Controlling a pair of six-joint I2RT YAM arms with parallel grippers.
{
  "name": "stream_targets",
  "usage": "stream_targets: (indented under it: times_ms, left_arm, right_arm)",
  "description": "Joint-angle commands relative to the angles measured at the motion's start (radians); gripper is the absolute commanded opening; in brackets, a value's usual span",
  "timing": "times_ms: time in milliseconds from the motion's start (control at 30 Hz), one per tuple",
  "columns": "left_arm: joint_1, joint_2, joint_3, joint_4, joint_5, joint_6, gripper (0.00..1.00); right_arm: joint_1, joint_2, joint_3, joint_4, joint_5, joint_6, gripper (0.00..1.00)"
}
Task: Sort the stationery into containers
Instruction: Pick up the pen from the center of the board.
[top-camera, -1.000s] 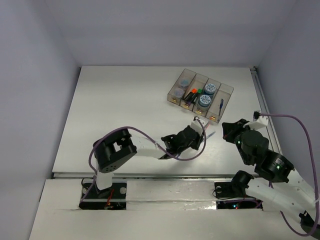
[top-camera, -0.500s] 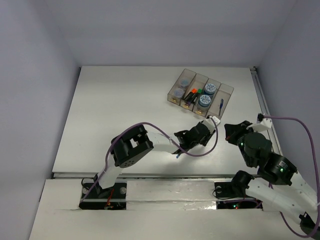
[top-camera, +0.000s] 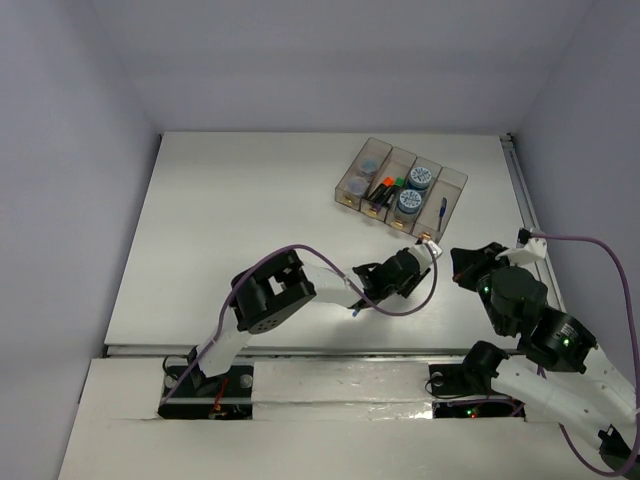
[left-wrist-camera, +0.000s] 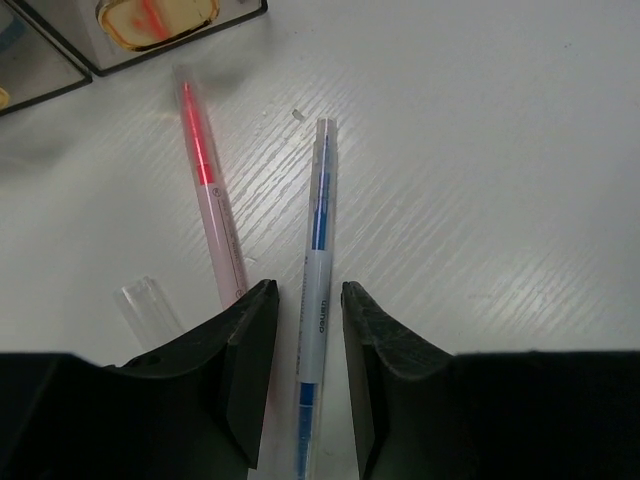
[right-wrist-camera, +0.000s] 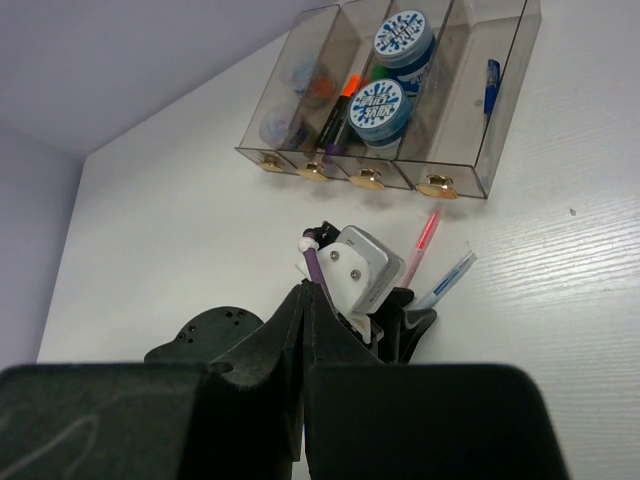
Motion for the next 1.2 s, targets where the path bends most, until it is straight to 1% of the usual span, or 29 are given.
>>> stream_targets:
  times_ms: [0, 133, 233, 367, 433, 467, 600, 733, 800, 833, 900, 933, 967, 1167]
  left_arm:
    - [0.001, 0.007, 0.050, -0.004, 0.002, 0.017, 0.30]
    - [0.001, 0.036, 0.076, -0.030, 0.005, 0.022, 0.30]
    - [0.001, 0.038, 0.073, -0.033, 0.005, 0.019, 0.28]
    - [0.001, 0.026, 0.050, -0.021, 0.008, 0.013, 0.17]
    - [0.001, 0.012, 0.042, -0.014, 0.010, 0.011, 0.13]
    - [0.001, 0.007, 0.033, -0.010, 0.010, 0.010, 0.10]
    - [0.001, -0.022, 0.009, -0.001, 0.019, -0.002, 0.01]
    - [0.001, -0.106, -0.050, 0.022, 0.031, -0.041, 0.00]
    - [0.001, -0.150, -0.108, 0.056, 0.029, -0.056, 0.00]
    - [0.001, -0.204, -0.135, 0.074, 0.029, -0.064, 0.00]
    - [0.001, -0.262, -0.220, 0.134, 0.029, -0.085, 0.00]
    - [0.001, -0.323, -0.252, 0.162, 0.029, -0.090, 0.00]
    - [0.001, -0.354, -0.318, 0.226, 0.031, -0.099, 0.00]
    - [0.001, -0.555, -0.526, 0.404, 0.037, -0.121, 0.00]
  right_arm:
    - [-0.002, -0.003, -0.011, 0.025, 0.016, -0.005, 0.00]
    - [-0.002, 0.001, -0.011, 0.028, 0.013, -0.002, 0.00]
    - [-0.002, -0.002, -0.008, 0.029, 0.016, -0.005, 0.00]
    - [-0.002, 0.000, -0.006, 0.034, 0.018, -0.008, 0.00]
    - [-0.002, 0.001, -0.006, 0.034, 0.020, -0.008, 0.00]
    - [-0.002, 0.003, -0.006, 0.034, 0.020, -0.008, 0.00]
    - [-0.002, 0.004, -0.006, 0.034, 0.023, -0.008, 0.00]
    - [-0.002, 0.003, -0.003, 0.031, 0.027, -0.011, 0.00]
    - [-0.002, 0.004, -0.001, 0.032, 0.027, -0.012, 0.00]
    - [-0.002, 0.004, -0.001, 0.032, 0.027, -0.014, 0.00]
    - [-0.002, 0.006, -0.001, 0.037, 0.027, -0.018, 0.00]
    - [-0.002, 0.007, -0.003, 0.040, 0.027, -0.026, 0.00]
    - [-0.002, 0.013, -0.003, 0.046, 0.026, -0.032, 0.00]
    - [-0.002, 0.046, -0.005, 0.095, 0.015, -0.060, 0.00]
